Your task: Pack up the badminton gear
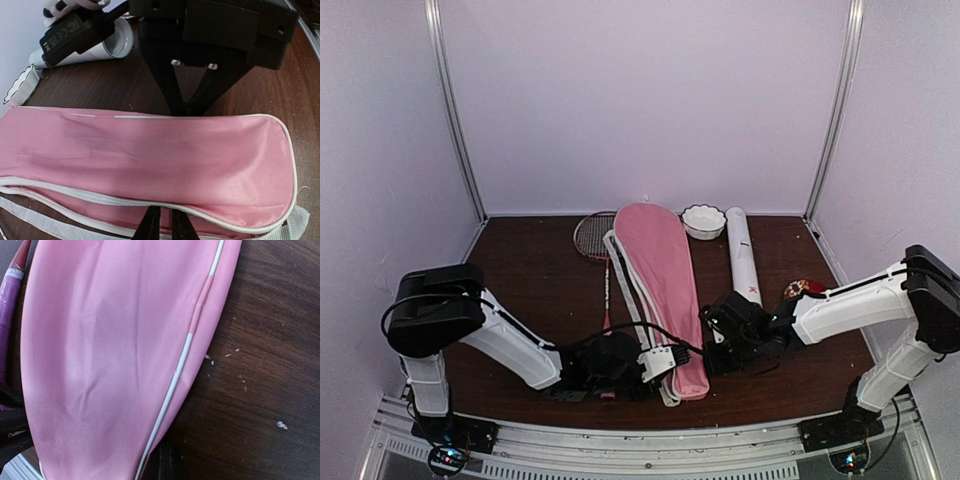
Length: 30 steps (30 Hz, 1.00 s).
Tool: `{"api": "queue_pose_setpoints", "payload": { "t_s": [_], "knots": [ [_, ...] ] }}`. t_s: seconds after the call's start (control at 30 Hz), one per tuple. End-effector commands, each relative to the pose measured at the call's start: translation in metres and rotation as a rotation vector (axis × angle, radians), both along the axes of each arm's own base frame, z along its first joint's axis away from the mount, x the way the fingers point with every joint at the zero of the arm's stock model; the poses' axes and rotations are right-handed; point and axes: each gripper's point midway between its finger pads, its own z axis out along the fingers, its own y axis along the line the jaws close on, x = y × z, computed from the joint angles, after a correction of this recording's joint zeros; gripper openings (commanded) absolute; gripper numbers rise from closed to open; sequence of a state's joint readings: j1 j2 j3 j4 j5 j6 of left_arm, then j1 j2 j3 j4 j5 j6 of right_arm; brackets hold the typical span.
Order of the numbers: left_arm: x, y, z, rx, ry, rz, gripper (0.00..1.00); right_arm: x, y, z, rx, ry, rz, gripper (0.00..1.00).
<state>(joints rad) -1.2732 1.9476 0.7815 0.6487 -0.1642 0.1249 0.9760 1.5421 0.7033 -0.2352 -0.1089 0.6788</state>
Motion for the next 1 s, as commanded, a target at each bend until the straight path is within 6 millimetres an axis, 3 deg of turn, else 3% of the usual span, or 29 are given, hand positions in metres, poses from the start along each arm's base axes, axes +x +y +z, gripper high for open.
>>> {"api": "queue_pose_setpoints", "payload": {
  "t_s": [0.0, 0.1, 0.2, 0.4, 0.5, 0.57, 0.67, 0.8, 0.97],
  "knots": [
    [-0.007, -0.008, -0.002, -0.026, 0.035, -0.045, 0.11, -0.014, 0.009, -0.01, -0.004, 0.044, 0.046, 0.0],
    [-0.014, -0.003, -0.006, -0.028, 0.054, -0.07, 0.1, -0.017, 0.011, -0.012, -0.001, 0.05, 0.053, 0.0],
    [-0.014, -0.011, -0.002, -0.033, 0.051, -0.089, 0.1, -0.02, 0.015, -0.013, 0.005, 0.054, 0.057, 0.0],
    [-0.009, -0.044, 0.031, -0.139, 0.02, -0.126, 0.11, -0.027, 0.022, -0.015, 0.025, 0.071, 0.06, 0.0],
    [-0.008, -0.052, 0.046, -0.185, 0.002, -0.139, 0.13, -0.03, 0.021, -0.016, 0.034, 0.079, 0.054, 0.0],
    [-0.006, -0.052, 0.045, -0.185, 0.01, -0.133, 0.14, -0.031, 0.017, -0.016, 0.03, 0.078, 0.045, 0.0],
    [-0.004, -0.04, 0.038, -0.127, 0.035, -0.112, 0.2, -0.028, 0.004, -0.014, -0.014, 0.053, 0.02, 0.0],
    [0.0, 0.0, 0.039, -0.039, 0.057, -0.004, 0.33, -0.016, -0.022, -0.008, -0.07, 0.019, -0.04, 0.03],
    [-0.006, 0.043, 0.046, 0.026, 0.139, 0.091, 0.43, 0.006, -0.04, 0.022, -0.047, -0.065, -0.082, 0.13]
  ]
}}
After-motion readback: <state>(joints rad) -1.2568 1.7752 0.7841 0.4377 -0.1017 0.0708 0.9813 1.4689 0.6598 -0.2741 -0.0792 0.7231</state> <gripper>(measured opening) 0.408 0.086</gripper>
